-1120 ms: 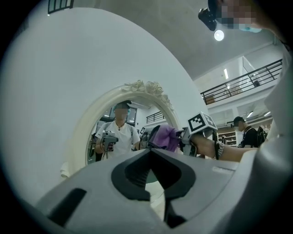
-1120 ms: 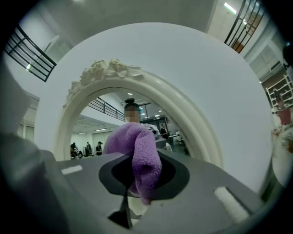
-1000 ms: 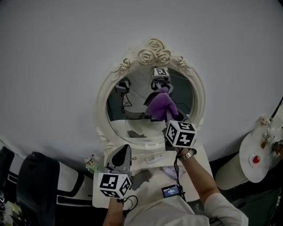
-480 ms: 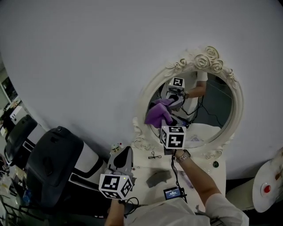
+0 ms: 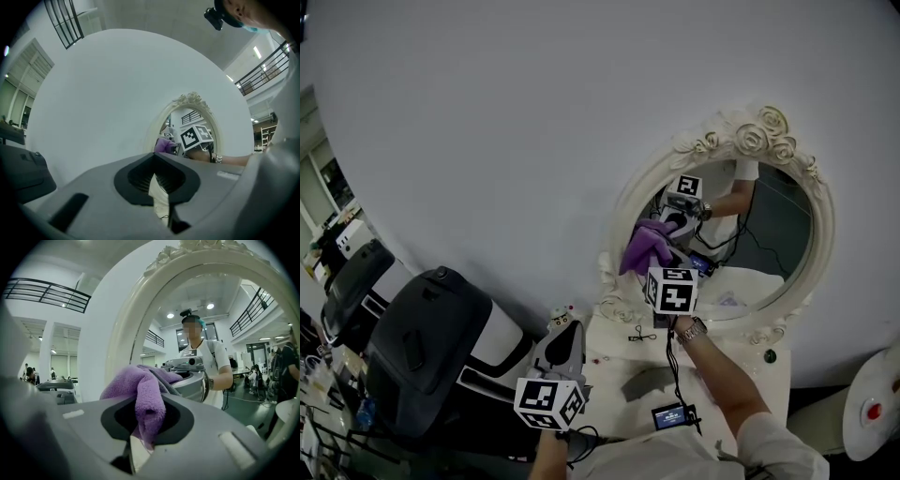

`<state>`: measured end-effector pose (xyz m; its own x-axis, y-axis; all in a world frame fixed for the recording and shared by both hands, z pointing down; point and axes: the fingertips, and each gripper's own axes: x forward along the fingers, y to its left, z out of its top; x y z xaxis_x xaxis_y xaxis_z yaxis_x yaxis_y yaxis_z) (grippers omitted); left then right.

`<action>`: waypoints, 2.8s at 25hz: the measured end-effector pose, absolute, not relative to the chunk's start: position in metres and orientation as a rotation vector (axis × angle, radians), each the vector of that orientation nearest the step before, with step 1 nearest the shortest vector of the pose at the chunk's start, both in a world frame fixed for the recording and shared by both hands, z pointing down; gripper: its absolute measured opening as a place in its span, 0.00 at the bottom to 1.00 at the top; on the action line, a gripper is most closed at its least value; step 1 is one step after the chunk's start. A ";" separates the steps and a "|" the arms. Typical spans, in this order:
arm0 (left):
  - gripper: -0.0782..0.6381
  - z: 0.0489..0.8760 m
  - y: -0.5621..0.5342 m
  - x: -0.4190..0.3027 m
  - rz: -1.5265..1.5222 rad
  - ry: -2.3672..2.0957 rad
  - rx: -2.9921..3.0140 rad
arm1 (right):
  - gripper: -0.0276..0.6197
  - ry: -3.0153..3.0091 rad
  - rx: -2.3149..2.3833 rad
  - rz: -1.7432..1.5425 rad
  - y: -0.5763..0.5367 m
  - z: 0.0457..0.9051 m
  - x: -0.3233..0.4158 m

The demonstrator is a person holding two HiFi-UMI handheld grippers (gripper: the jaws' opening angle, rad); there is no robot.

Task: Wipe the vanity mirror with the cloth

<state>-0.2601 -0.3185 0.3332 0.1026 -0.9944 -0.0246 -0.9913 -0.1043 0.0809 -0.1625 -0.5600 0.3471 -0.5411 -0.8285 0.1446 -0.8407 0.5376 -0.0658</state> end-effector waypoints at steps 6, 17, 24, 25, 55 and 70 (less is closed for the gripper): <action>0.11 0.338 -0.338 -0.228 -0.082 -1.956 2.386 | 0.14 -2.633 1.539 0.200 -0.563 0.352 -0.117; 0.11 0.342 -0.378 -0.139 -0.069 -1.664 2.584 | 0.15 -2.485 1.777 0.181 -0.566 0.353 0.012; 0.11 0.345 -0.399 -0.075 -0.067 -1.466 2.693 | 0.15 -2.335 1.972 0.195 -0.566 0.356 0.110; 0.11 0.346 -0.401 -0.067 -0.066 -1.447 2.700 | 0.15 -2.323 1.985 0.202 -0.567 0.357 0.120; 0.11 0.366 -0.386 -0.113 -0.043 -1.598 2.558 | 0.14 -2.339 1.962 0.192 -0.545 0.395 0.084; 0.11 0.379 -0.330 -0.232 -0.063 -1.968 2.249 | 0.14 -2.523 1.397 0.190 -0.537 0.451 -0.132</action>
